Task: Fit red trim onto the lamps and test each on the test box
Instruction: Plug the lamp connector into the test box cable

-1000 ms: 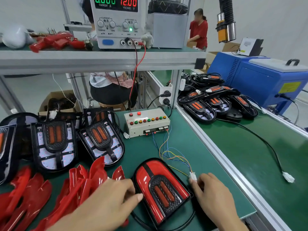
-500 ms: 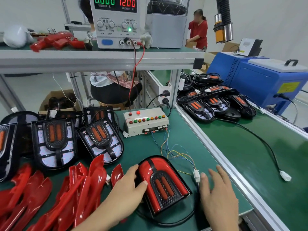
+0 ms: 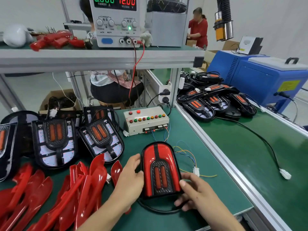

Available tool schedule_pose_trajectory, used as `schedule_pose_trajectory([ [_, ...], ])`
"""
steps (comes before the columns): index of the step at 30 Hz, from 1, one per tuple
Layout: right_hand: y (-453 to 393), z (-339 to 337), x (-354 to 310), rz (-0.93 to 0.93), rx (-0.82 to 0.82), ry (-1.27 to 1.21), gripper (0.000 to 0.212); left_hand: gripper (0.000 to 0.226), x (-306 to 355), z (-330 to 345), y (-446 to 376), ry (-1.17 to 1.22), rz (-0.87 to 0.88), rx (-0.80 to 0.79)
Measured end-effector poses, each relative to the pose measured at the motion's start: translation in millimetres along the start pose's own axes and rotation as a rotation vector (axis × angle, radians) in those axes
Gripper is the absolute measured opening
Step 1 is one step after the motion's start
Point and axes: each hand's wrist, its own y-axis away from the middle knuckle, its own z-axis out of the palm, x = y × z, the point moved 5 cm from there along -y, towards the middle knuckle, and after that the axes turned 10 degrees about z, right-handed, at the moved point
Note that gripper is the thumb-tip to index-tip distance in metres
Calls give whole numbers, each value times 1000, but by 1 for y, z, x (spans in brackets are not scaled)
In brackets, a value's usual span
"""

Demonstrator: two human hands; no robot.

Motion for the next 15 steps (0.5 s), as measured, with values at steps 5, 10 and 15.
schedule_pose_trajectory([
  [5, -2, 6, 14, 40, -39, -8, 21, 53, 2, -6, -12, -34, 34, -51],
  [10, -5, 3, 15, 70, -89, -109, 22, 37, 10, -17, -18, -170, 93, -17],
  [15, -5, 4, 19, 31, -122, -115, 24, 11, 57, -45, -51, -449, 379, 190],
])
